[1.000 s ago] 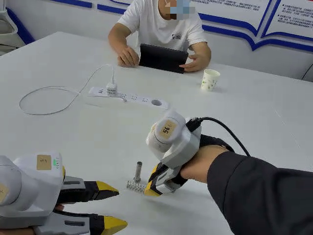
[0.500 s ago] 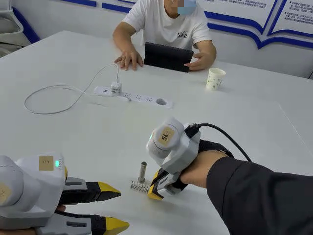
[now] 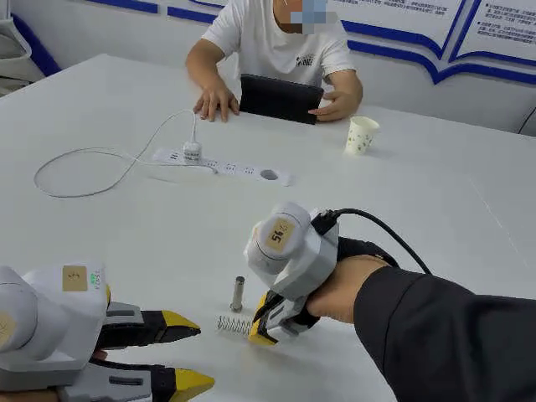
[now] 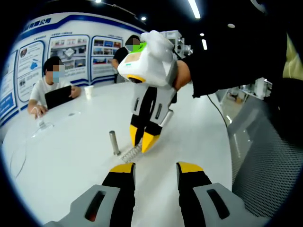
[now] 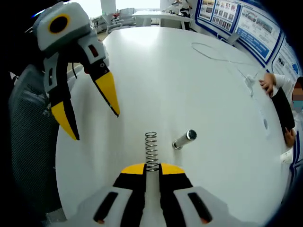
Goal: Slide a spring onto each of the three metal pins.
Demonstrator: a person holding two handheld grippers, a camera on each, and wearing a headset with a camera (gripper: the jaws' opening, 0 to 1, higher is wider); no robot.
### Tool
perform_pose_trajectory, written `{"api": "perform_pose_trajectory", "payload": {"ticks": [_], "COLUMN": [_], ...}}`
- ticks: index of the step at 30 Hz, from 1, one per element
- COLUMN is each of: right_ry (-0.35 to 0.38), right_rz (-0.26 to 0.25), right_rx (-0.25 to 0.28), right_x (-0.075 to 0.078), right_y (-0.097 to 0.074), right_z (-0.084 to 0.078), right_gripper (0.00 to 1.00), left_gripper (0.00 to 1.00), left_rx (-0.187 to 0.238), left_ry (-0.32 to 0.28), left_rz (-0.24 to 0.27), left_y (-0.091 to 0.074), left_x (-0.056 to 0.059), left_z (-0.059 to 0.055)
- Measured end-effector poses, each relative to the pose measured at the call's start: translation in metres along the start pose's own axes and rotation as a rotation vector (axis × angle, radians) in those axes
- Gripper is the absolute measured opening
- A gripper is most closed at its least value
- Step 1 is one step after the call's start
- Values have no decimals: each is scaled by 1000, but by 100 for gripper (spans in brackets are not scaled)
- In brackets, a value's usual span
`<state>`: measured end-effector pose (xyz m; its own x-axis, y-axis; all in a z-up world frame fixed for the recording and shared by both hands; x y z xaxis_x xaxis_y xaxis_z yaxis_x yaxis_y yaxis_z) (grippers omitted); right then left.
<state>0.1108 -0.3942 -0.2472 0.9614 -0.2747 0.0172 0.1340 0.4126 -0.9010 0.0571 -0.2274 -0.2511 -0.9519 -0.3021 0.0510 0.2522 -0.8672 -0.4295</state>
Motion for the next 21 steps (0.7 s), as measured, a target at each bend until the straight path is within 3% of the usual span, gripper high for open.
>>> {"api": "perform_pose_trajectory", "payload": {"ticks": [10, 21], "right_ry": [-65, -140], "right_rz": [41, 61], "right_rx": [-7, -14], "right_x": [-24, -45], "right_y": [-29, -46], "right_z": [4, 10], "right_gripper": [11, 11], "left_gripper": [34, 29], "left_rx": [-3, -3], "left_ry": [33, 97], "left_rz": [-2, -49], "left_y": [4, 12], "left_x": [1, 7], "left_z": [9, 21]}}
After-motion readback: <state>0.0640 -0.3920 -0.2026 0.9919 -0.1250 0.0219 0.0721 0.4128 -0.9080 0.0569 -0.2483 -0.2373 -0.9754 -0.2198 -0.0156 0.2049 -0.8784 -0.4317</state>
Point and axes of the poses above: the centre of the closed fingertips' face, and the gripper's own axes: y roughly forward along the fingers, x roughly to its right, z roughly out of its top, the point moved 10 cm from there along -y, roughly backward along the fingers, and after that the axes turned 1 degree about z, right-handed, at the moved point
